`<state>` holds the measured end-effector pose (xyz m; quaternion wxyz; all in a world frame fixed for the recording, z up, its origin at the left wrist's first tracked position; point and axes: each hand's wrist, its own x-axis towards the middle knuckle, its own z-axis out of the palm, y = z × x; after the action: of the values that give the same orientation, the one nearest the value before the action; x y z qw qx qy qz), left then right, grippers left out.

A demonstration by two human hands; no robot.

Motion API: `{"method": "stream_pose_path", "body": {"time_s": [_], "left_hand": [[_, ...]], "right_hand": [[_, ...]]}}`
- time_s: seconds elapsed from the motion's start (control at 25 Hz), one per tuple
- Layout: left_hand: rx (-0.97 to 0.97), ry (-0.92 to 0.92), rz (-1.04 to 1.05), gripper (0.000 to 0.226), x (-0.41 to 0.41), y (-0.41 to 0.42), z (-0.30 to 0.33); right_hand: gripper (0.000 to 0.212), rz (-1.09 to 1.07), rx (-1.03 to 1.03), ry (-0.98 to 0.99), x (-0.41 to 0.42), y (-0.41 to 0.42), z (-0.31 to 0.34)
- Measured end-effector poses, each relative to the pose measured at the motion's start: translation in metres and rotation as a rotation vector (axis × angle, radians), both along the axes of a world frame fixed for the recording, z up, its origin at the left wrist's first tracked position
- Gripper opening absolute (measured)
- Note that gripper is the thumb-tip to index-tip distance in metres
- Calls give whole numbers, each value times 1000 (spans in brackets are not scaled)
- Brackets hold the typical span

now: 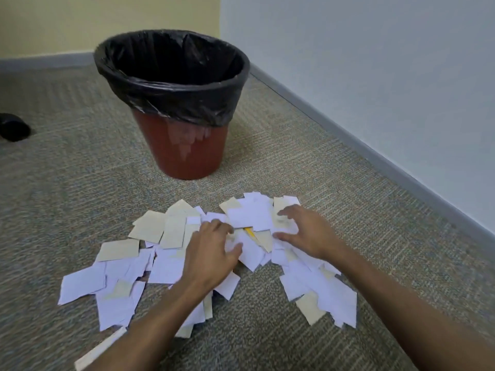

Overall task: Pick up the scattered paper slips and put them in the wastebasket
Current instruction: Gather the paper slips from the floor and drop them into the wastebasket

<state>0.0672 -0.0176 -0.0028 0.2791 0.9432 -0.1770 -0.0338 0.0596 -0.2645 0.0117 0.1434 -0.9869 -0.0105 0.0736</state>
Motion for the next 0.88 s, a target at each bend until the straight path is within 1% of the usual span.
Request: {"method": "stream_pose_path", "body": {"time_s": [0.12,0.16,0.2,0.28,0.32,0.44,0.56,0.64,0.72,0.8,0.88], "left_hand": [[173,-31,-119,65,-18,-8,-23],[216,-20,-152,73,-21,-11,-28],[260,8,-181,81,-21,-15,-34],[345,69,-243,90,-18,-23,-42],[374,78,-261,90,-15,-25,-44],[379,18,-273,73,-8,-29,-47],[311,-60,-252,60,-8,-27,-47],[227,-59,-224,56,-7,-25,-49],[80,-4,-152,56,-5,-24,-52],[-143,83,-27,56,-3,-24,-50],[-343,159,98,52,-2,-24,-42]], "right_hand": [[104,83,-225,104,-11,3,-13],[113,91,-283,138,-14,4,-16],[115,93,-313,164,-17,3,-20],[105,95,-309,155,-23,5,-27],[97,94,-300,120,-27,5,-31],[67,101,-266,-36,-34,3,-37],[32,147,-281,-252,-40,2,-39],[18,115,-246,-356,-41,0,-37],[17,29,-144,-421,-45,-2,-33],[21,-97,22,-474,-53,-3,-22],[16,-246,264,-499,-61,-4,-6]]}}
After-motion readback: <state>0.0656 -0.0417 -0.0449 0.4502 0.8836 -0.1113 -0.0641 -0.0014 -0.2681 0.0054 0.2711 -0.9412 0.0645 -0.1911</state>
